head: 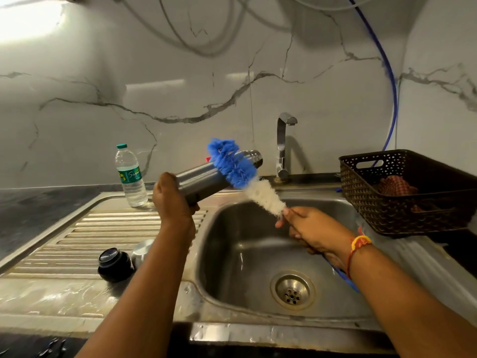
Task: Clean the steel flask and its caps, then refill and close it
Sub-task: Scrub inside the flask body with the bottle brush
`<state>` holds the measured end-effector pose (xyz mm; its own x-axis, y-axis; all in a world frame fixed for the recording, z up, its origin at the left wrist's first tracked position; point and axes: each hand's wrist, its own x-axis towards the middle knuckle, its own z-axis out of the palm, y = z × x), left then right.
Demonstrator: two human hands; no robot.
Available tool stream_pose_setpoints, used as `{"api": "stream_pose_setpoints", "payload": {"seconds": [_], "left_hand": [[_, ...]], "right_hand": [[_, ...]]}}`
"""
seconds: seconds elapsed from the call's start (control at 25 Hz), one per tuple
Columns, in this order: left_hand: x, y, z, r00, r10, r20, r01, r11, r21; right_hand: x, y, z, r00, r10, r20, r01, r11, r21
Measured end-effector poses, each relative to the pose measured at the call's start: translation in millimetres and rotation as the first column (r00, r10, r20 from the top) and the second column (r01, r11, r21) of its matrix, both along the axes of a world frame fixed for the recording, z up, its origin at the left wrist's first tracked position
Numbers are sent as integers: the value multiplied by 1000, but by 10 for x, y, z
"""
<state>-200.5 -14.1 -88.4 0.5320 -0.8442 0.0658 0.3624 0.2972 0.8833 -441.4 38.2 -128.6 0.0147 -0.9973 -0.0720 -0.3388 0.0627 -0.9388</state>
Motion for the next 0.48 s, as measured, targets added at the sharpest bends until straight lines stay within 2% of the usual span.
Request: {"api": "stream_pose_setpoints", "payload": {"seconds": [0.12,0.16,0.28,0.4,0.48], "left_hand": [[10,-6,8,1000,7,6,-7,1000,-15],[17,-6,17,1000,5,9,-5,1000,-21],[-37,27,0,996,-37,83,40,999,-29],[-169,72,-28,973,-88,215,103,993,-59],[-103,54,-11,985,-58,159,66,997,-44]], "right_hand": [[-17,-5,100,981,-27,193,33,999,-25],[-35,-4,119,977,-26,211,31,999,-20],[-57,-33,86,995,-65,78,67,997,-33],[-47,-77,70,987,-104,119,109,993,-34],[-96,-58,57,993,-71,95,70,997,16]]}}
